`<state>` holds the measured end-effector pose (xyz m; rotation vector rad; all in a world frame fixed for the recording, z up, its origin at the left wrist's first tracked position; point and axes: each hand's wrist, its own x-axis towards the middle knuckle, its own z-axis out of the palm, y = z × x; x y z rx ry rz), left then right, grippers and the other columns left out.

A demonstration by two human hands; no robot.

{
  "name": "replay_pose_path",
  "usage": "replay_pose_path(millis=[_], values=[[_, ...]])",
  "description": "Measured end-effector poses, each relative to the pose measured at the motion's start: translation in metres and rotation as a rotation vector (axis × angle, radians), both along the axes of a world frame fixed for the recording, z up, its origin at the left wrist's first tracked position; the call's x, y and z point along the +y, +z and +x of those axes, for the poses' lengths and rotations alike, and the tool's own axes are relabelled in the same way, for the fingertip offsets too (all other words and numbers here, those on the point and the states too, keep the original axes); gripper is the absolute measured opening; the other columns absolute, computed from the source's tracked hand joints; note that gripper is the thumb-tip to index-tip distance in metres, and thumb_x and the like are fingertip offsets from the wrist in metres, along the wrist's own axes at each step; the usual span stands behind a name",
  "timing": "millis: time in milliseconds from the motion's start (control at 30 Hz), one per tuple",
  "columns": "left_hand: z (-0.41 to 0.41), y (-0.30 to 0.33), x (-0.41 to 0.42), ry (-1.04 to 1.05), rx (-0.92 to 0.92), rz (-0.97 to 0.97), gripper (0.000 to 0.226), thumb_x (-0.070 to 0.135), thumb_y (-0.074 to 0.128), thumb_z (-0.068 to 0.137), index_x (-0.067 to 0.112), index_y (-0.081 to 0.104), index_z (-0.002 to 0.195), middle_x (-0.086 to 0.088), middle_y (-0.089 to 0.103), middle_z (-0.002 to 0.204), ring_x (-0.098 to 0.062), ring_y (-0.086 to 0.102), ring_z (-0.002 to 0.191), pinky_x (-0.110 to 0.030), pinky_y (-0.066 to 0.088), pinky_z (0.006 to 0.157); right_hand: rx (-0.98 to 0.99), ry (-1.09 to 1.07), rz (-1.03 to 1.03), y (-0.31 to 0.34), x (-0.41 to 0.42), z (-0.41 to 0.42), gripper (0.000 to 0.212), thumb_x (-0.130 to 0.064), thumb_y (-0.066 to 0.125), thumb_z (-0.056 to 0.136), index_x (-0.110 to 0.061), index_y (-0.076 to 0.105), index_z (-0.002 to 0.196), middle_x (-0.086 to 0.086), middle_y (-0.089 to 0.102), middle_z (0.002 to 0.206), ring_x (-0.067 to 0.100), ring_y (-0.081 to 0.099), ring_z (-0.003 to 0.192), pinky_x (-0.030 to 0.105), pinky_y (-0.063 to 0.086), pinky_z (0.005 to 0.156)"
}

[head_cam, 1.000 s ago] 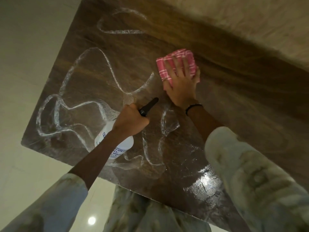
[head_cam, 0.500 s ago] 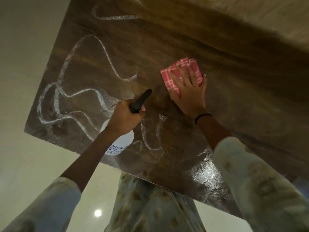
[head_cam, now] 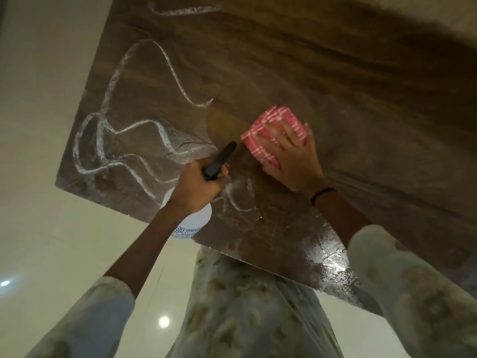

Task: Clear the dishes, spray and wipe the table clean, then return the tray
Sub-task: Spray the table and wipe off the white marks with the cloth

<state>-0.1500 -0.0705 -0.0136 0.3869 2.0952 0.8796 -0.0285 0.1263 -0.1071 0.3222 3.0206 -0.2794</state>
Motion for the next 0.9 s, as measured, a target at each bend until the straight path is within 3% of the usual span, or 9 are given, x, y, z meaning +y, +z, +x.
replay_pose_path(millis=[67, 167, 333, 433, 500, 633, 700, 767, 900], values=[[0.006, 0.0, -0.01, -0.005, 0.011, -0.01, 0.008, 0.009, 0.064, 0.08, 0.008, 0.069, 0.087, -0.029, 0.065, 0.074, -0.025, 0.051, 0.053, -0.027, 0.04, 0.055, -0.009, -0.139, 0.003, 0.0, 0.004, -0.014, 0.06, -0.055, 0.039, 0.09, -0.031, 0.035, 0.145, 0.002, 0.033, 0.154, 0.028, 0.025, 0.144, 0.067, 0.014, 0.109], [0.014, -0.003, -0.025, 0.027, 0.016, -0.02, 0.01, 0.002, 0.063, 0.081, 0.008, 0.069, 0.086, -0.026, 0.067, 0.078, -0.031, 0.053, 0.061, -0.027, 0.04, 0.058, -0.039, -0.308, -0.022, -0.001, -0.02, -0.05, 0.059, -0.052, 0.032, 0.092, -0.028, 0.033, 0.146, 0.003, 0.03, 0.155, 0.029, 0.021, 0.145, 0.069, 0.01, 0.107], [0.029, -0.012, -0.05, 0.018, -0.024, -0.046, 0.006, 0.008, 0.066, 0.078, 0.011, 0.069, 0.083, -0.02, 0.069, 0.078, -0.04, 0.061, 0.074, -0.028, 0.045, 0.068, 0.019, -0.057, -0.041, -0.003, -0.069, -0.046, 0.054, -0.051, 0.039, 0.094, -0.028, 0.041, 0.143, 0.002, 0.039, 0.15, 0.028, 0.031, 0.141, 0.07, 0.019, 0.107], [0.04, -0.014, -0.065, -0.038, -0.06, -0.052, 0.01, 0.02, 0.06, 0.072, 0.021, 0.068, 0.079, -0.007, 0.065, 0.064, -0.024, 0.051, 0.05, -0.027, 0.042, 0.058, 0.026, 0.094, -0.045, -0.003, -0.07, -0.005, 0.056, -0.056, 0.033, 0.095, -0.032, 0.036, 0.145, -0.001, 0.035, 0.153, 0.025, 0.026, 0.144, 0.064, 0.015, 0.111], [0.045, -0.014, -0.072, -0.088, -0.082, -0.088, 0.01, 0.023, 0.058, 0.072, 0.027, 0.066, 0.078, -0.002, 0.061, 0.059, -0.017, 0.047, 0.045, -0.028, 0.04, 0.053, -0.01, 0.077, -0.011, -0.002, -0.063, 0.021, 0.057, -0.058, 0.032, 0.094, -0.034, 0.032, 0.146, -0.003, 0.03, 0.155, 0.025, 0.022, 0.145, 0.063, 0.012, 0.112], [0.052, -0.02, -0.081, -0.126, -0.061, -0.157, 0.014, 0.031, 0.055, 0.067, 0.019, 0.06, 0.073, -0.01, 0.064, 0.062, -0.028, 0.057, 0.054, -0.038, 0.049, 0.056, -0.056, -0.107, -0.015, 0.003, -0.063, 0.041, 0.056, -0.055, 0.035, 0.094, -0.036, 0.03, 0.146, -0.004, 0.027, 0.156, 0.024, 0.02, 0.145, 0.064, 0.012, 0.111], [0.056, -0.022, -0.082, -0.156, -0.034, -0.209, 0.009, 0.027, 0.056, 0.066, 0.019, 0.053, 0.064, -0.007, 0.056, 0.052, -0.024, 0.049, 0.046, -0.03, 0.042, 0.049, -0.072, -0.113, -0.02, 0.004, -0.065, 0.041, 0.056, -0.055, 0.036, 0.094, -0.036, 0.03, 0.147, -0.004, 0.027, 0.156, 0.024, 0.02, 0.145, 0.064, 0.012, 0.111], [0.06, -0.025, -0.082, -0.173, 0.009, -0.239, 0.022, 0.015, 0.061, 0.071, 0.024, 0.045, 0.058, 0.001, 0.047, 0.045, -0.015, 0.041, 0.039, -0.021, 0.031, 0.047, -0.076, -0.106, -0.028, 0.004, -0.063, 0.041, 0.058, -0.055, 0.037, 0.093, -0.035, 0.03, 0.147, -0.003, 0.027, 0.156, 0.024, 0.021, 0.145, 0.063, 0.012, 0.111], [0.062, -0.028, -0.086, -0.121, -0.003, -0.226, 0.014, 0.022, 0.058, 0.07, 0.026, 0.049, 0.06, 0.003, 0.048, 0.047, -0.016, 0.044, 0.042, -0.023, 0.034, 0.051, -0.062, -0.102, -0.037, 0.002, -0.063, 0.04, 0.058, -0.055, 0.038, 0.093, -0.035, 0.031, 0.147, -0.003, 0.028, 0.156, 0.023, 0.02, 0.145, 0.064, 0.012, 0.111]])
